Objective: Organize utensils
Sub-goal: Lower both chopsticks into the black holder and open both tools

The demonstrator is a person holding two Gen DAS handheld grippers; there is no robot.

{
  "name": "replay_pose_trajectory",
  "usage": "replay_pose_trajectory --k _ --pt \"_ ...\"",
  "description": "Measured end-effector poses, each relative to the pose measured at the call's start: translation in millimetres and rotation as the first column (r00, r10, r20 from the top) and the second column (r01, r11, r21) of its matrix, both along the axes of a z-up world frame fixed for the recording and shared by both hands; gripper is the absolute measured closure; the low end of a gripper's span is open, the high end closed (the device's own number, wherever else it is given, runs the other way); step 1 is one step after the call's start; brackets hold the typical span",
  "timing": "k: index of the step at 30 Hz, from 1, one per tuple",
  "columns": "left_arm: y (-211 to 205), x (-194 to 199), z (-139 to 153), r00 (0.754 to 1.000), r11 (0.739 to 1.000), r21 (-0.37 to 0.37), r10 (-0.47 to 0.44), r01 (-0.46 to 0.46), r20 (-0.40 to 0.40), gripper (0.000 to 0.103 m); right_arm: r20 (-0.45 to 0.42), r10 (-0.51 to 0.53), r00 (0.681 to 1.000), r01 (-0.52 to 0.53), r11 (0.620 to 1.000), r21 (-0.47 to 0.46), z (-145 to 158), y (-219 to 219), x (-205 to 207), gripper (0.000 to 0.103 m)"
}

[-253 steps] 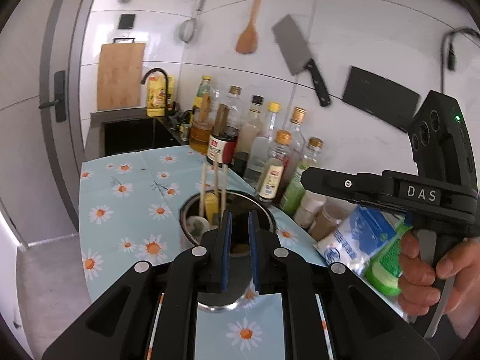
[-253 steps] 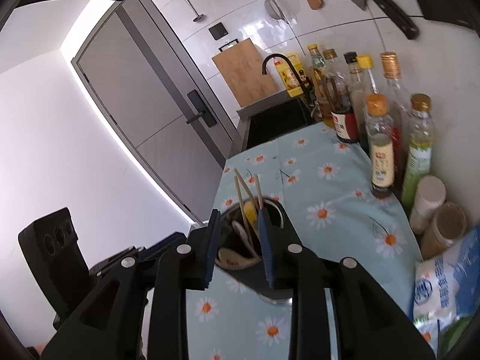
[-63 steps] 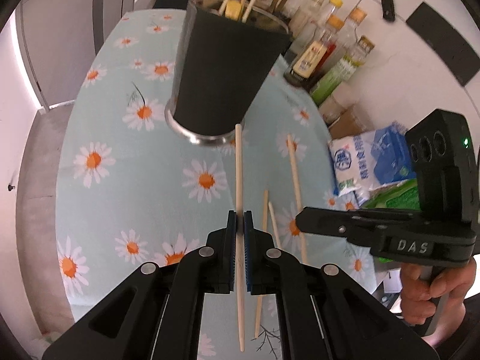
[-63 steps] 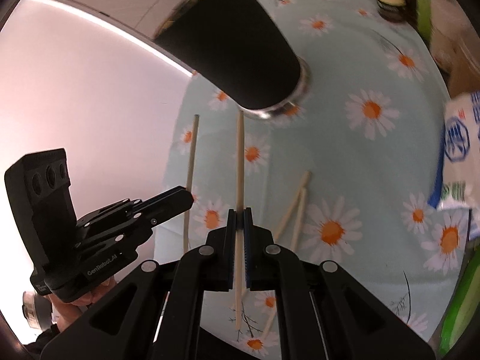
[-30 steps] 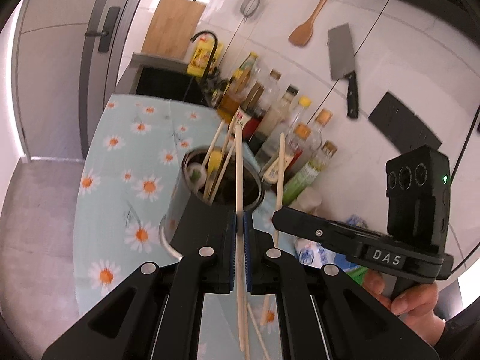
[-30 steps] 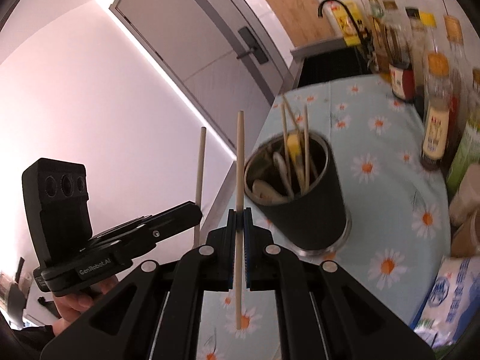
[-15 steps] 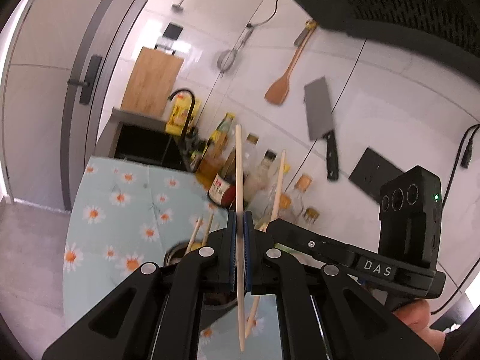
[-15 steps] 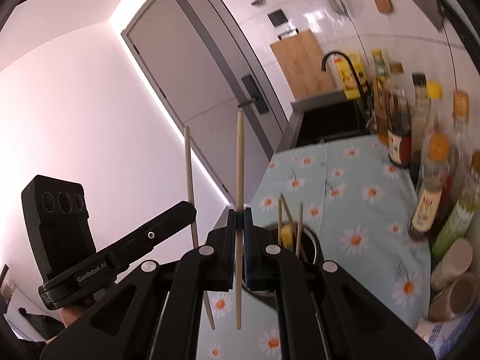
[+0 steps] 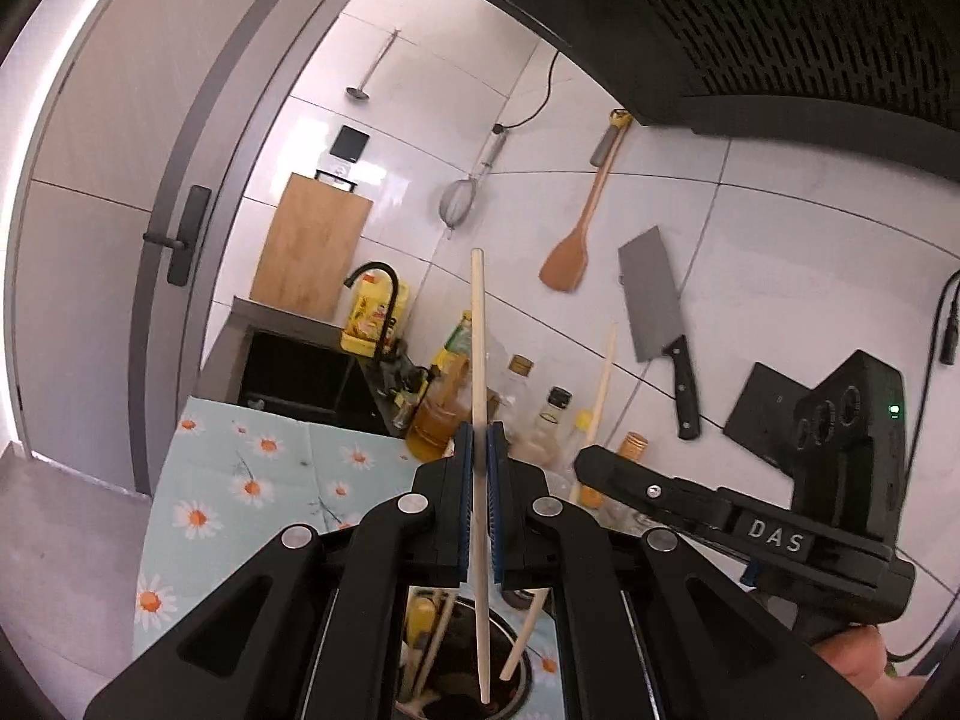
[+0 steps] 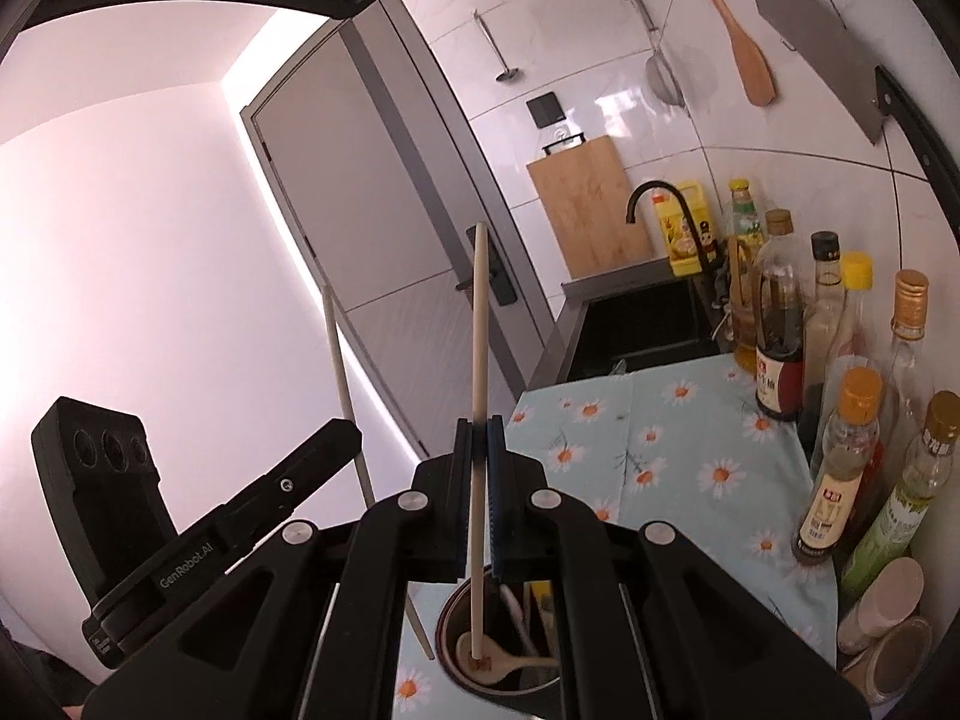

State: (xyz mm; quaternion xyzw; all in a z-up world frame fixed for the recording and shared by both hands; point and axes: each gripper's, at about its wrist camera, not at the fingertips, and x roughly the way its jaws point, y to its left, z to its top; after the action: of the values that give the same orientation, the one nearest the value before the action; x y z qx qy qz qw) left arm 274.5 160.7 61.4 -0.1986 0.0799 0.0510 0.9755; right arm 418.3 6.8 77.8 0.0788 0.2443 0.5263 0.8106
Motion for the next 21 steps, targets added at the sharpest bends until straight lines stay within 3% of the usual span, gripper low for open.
replay_pose_trajectory --k 6,13,21 --pt "1.7 7.2 -9.7 1.000 0.999 0.015 0.028 -0.028 0.011 0.099 -0.002 -0.014 1.000 0.014 1.000 -0.009 -8.3 4.1 5.1 0.097" --pt "0.2 14.5 -28.1 0.999 1.000 0.020 0.021 -0.020 -0.031 0.099 0.007 -0.024 1.000 0.024 0.999 -0.048 -22.7 12.4 4.7 0.097" --pt "-3.5 17.3 -34.9 0.997 1.000 0.012 -0.008 0.009 -0.072 0.099 -0.045 -0.018 0.999 0.015 0.998 -0.065 -38.6 16.4 9.6 0.097"
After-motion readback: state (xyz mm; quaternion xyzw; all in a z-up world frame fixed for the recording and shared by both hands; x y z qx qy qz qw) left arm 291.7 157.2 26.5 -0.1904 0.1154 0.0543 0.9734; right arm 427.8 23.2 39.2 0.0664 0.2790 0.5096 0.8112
